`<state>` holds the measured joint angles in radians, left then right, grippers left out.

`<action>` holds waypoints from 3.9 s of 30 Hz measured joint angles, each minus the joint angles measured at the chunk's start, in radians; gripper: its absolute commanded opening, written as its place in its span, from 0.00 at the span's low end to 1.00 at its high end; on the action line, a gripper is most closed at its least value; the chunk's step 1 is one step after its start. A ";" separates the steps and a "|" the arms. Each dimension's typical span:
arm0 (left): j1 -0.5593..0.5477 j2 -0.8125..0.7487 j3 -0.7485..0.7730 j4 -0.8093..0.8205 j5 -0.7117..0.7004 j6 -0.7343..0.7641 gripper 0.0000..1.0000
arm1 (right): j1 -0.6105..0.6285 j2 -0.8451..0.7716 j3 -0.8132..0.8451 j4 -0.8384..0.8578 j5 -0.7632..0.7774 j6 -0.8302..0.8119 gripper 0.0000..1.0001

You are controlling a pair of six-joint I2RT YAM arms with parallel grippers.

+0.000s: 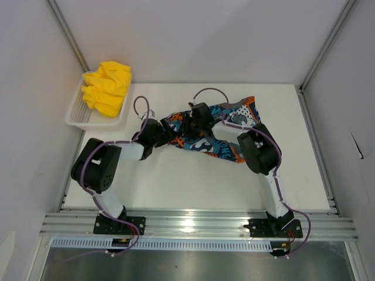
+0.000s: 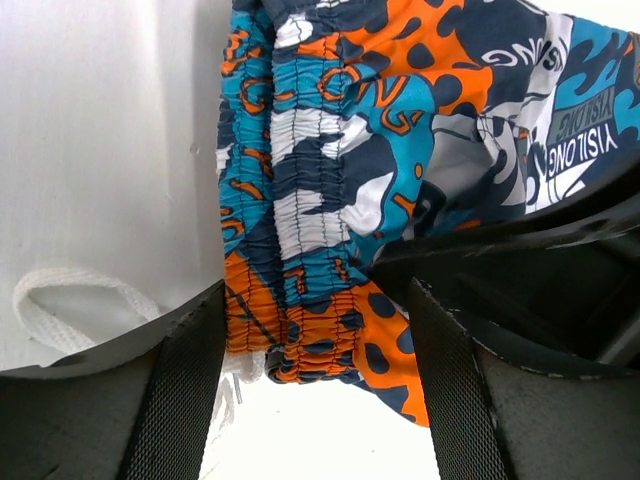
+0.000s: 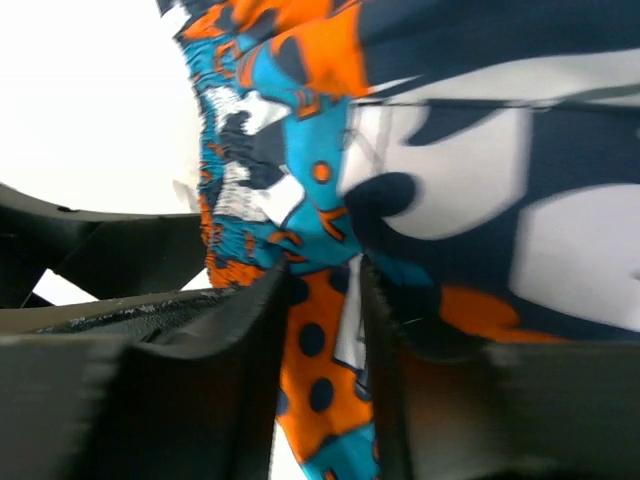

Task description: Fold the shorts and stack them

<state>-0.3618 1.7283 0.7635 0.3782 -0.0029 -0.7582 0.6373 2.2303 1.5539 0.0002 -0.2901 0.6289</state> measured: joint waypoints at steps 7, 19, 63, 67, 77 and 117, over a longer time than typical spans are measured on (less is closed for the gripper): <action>-0.009 0.000 0.003 -0.012 -0.020 0.003 0.74 | -0.021 -0.110 -0.043 -0.016 0.123 -0.044 0.51; -0.050 0.022 0.064 -0.109 -0.102 0.033 0.42 | -0.047 -0.267 -0.166 0.005 0.246 -0.108 0.49; 0.063 -0.272 -0.097 -0.254 0.106 0.074 0.90 | 0.016 0.005 0.050 -0.006 0.056 -0.212 0.48; 0.091 -0.268 -0.117 -0.220 0.139 0.057 0.90 | 0.015 0.053 0.097 -0.062 0.068 -0.211 0.45; 0.096 -0.269 -0.188 -0.154 0.166 0.030 0.90 | 0.018 -0.023 -0.005 -0.112 0.072 -0.290 0.41; -0.052 0.109 -0.208 0.545 0.225 -0.103 0.79 | -0.016 -0.294 -0.493 0.088 -0.242 -0.371 0.42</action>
<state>-0.4141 1.8370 0.5560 0.9234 0.2226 -0.8616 0.6209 1.9358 1.0611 0.0883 -0.5323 0.2581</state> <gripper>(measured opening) 0.823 0.414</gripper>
